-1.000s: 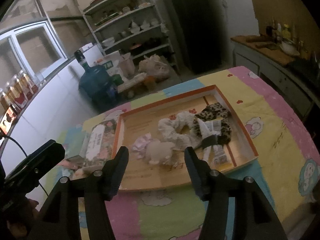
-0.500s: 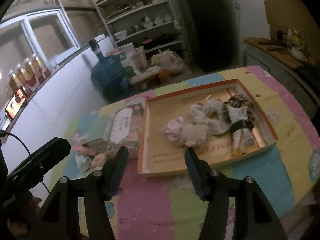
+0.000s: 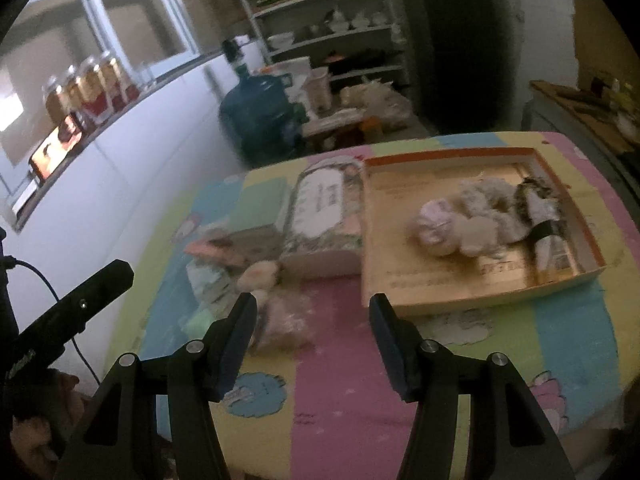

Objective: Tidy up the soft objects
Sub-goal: 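Move the left tool to the mint-green wrapped item while the right tool approaches the cream teddy bear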

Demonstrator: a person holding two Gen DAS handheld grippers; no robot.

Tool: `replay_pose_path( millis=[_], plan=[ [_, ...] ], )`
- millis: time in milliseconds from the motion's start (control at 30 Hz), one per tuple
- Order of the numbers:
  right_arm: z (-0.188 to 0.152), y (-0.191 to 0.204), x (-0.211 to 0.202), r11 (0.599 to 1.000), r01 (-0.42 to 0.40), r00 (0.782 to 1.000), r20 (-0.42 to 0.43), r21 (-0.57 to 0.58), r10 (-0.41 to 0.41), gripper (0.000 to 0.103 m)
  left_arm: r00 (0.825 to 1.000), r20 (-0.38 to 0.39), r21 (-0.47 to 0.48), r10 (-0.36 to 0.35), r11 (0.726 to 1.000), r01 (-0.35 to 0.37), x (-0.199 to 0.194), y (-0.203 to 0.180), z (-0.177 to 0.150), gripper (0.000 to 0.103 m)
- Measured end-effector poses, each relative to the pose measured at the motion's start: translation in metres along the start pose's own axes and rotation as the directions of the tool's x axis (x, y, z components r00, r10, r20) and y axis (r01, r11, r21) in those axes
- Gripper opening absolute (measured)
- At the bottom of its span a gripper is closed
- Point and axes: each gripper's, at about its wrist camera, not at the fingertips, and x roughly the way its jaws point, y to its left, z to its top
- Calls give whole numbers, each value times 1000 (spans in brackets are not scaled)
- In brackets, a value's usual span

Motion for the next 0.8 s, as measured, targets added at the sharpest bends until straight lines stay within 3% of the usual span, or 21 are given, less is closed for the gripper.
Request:
replay_pose_path(
  millis=[333, 500, 600, 800],
  plan=[
    [-5, 41, 35, 995, -41, 996, -84, -89, 33, 60, 997, -20, -99, 70, 992, -72, -4, 54, -17, 81],
    [-4, 53, 54, 994, -53, 993, -113, -99, 42, 60, 999, -47, -55, 17, 998, -19, 9, 67, -27, 81],
    [-5, 53, 58, 994, -45, 992, -122, -98, 33, 60, 995, -100, -15, -8, 1000, 7, 27, 68, -33, 81],
    [-8, 41, 58, 997, -6, 992, -128, -73, -3, 60, 988, -149, -44, -48, 998, 42, 61, 65, -41, 80]
  ],
)
